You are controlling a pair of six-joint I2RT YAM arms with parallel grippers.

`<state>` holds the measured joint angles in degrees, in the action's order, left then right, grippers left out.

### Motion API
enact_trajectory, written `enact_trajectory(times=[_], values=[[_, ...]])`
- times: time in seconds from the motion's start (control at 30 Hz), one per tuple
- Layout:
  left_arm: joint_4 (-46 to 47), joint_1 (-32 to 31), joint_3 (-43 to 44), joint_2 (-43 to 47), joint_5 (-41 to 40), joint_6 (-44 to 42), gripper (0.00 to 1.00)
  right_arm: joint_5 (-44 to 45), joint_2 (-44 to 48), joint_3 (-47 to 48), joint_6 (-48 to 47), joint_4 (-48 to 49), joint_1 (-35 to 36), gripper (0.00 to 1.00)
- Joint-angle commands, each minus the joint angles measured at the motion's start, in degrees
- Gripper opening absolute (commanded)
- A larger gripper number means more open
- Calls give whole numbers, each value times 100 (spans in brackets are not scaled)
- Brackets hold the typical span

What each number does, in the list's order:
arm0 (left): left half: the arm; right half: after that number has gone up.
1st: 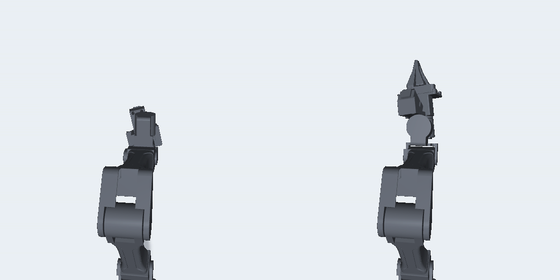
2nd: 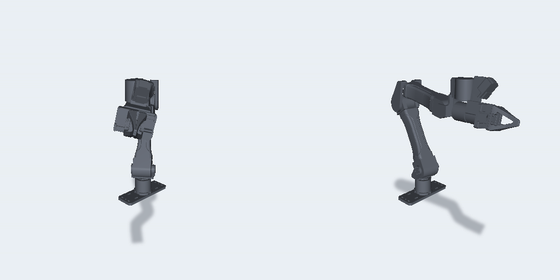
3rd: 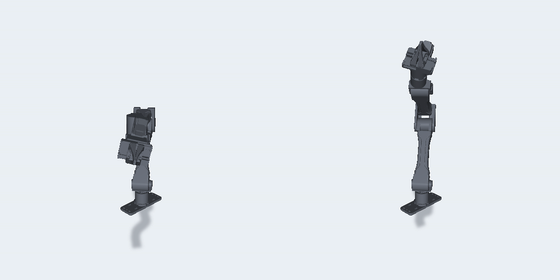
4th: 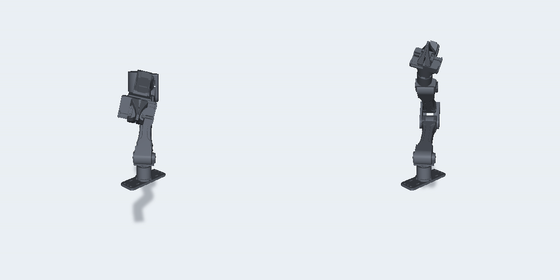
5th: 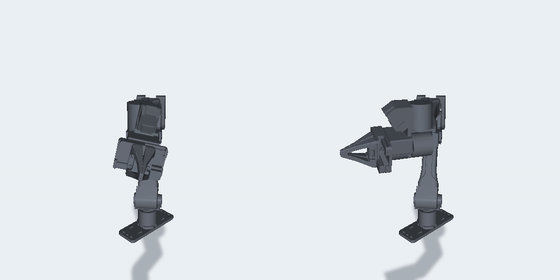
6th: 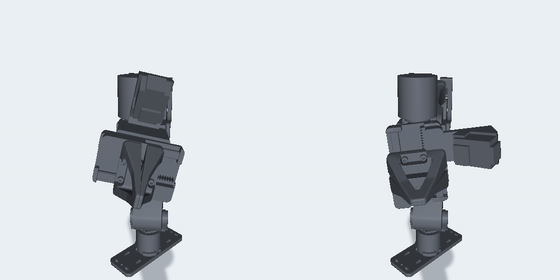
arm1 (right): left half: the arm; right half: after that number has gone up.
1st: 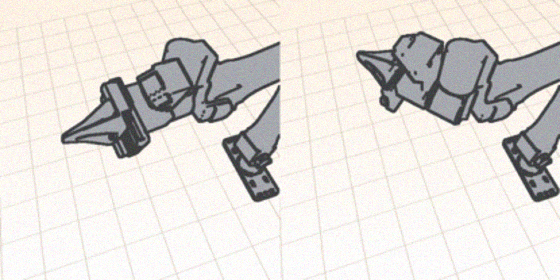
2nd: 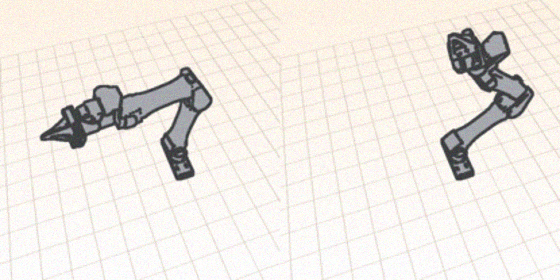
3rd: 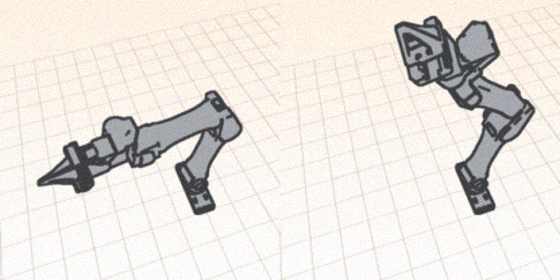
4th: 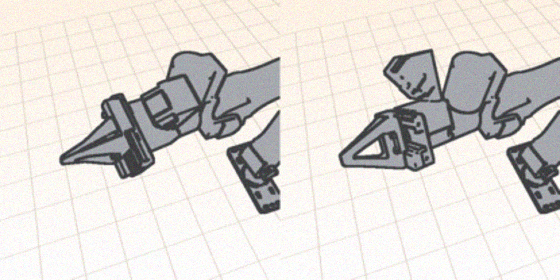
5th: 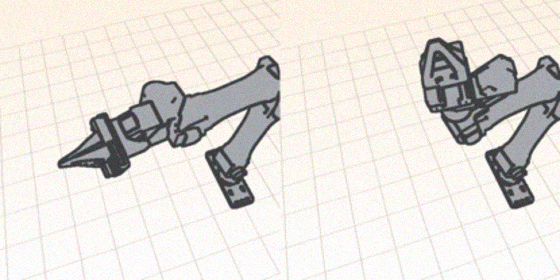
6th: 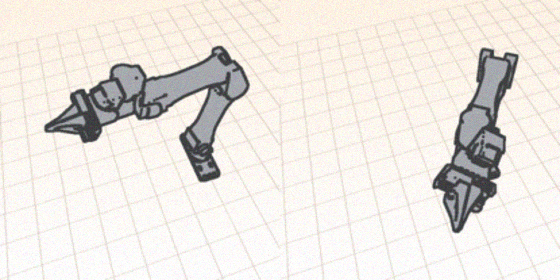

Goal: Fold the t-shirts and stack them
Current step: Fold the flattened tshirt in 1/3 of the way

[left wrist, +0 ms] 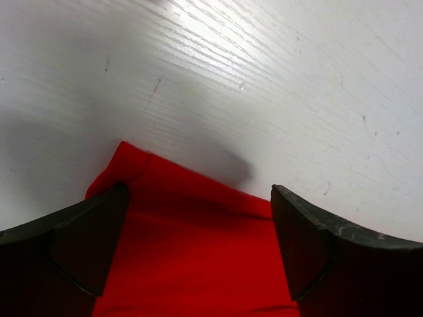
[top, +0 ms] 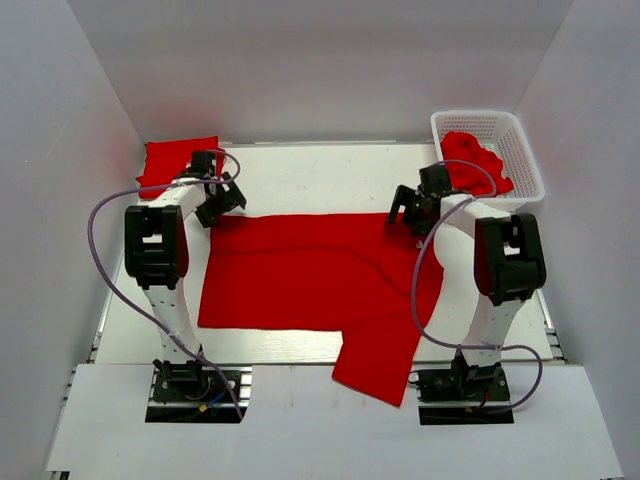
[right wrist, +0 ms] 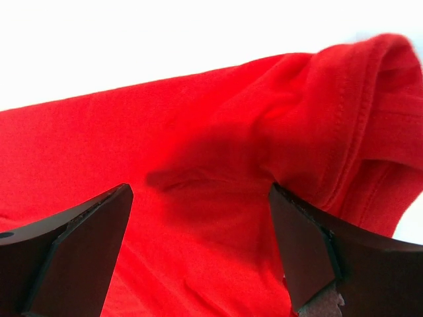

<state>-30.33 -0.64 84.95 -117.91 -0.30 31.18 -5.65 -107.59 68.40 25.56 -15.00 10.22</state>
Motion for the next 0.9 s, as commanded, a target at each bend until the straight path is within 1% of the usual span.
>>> enact_trajectory(times=[0.0, 0.1, 0.13, 0.27, 0.3, 0.33, 0.37, 0.4, 0.43, 0.5, 0.6, 0.63, 0.67, 0.7, 0.73, 0.77, 0.83, 0.87], values=[[-413, 108, 188, -277, -332, 213, 100, 442, -849, 724, -367, -372, -125, 90], [-360, 108, 582, -591, -253, 274, 100, 442, -1289, 1297, -578, -704, -169, 90], [-360, 108, 715, -680, -252, 275, 100, 442, -1500, 1873, -596, -827, -178, 90], [-299, 108, 1426, -1119, -190, 327, 100, 433, -2019, 2896, -841, -943, -231, 90], [-298, 108, 1541, -1190, -190, 327, 100, 416, -2081, 3029, -860, -986, -257, 90], [-298, 108, 1673, -1260, -190, 327, 100, 363, -2134, 3160, -903, -1022, -257, 90], [-298, 108, 1787, -1322, -103, 327, 100, 232, -2300, 3536, -1017, -1048, -275, 90], [-298, 108, 1954, -1383, -102, 258, 100, 118, -2336, 3644, -1131, -1127, -257, 90], [-246, 56, 1955, -1384, -33, 196, 100, 47, -2398, 3889, -1193, -1162, -240, 90], [-246, 3, 2113, -1280, -32, 143, 100, -15, -2363, 3961, -1421, -1189, -222, 90], [-368, 3, 2166, -1033, -32, -138, 100, -112, -1996, 3944, -1633, -1180, -196, 90], [-369, 3, 2114, -771, -32, -269, 100, -103, -1889, 3822, -1807, -1163, -196, 90], [-430, 3, 1983, -604, -32, -331, 100, -86, -1784, 3734, -1870, -1145, -161, 90], [-430, 3, 1877, -428, -32, -410, 100, -33, -1357, 3350, -1949, -1023, -152, 90], [-482, 3, 1763, -226, -32, -498, 100, -7, -1204, 3207, -2193, -1022, -108, 90], [-613, 3, 1501, 194, -84, -560, 100, 168, -698, 2753, -2318, -978, -38, 90], [-667, 3, 1131, 705, -207, -613, 100, 423, -326, 2355, -2371, -961, 76, 90], [-746, -49, 599, 995, -277, -561, 100, 485, 85, 2153, -2389, -804, 120, 90]])
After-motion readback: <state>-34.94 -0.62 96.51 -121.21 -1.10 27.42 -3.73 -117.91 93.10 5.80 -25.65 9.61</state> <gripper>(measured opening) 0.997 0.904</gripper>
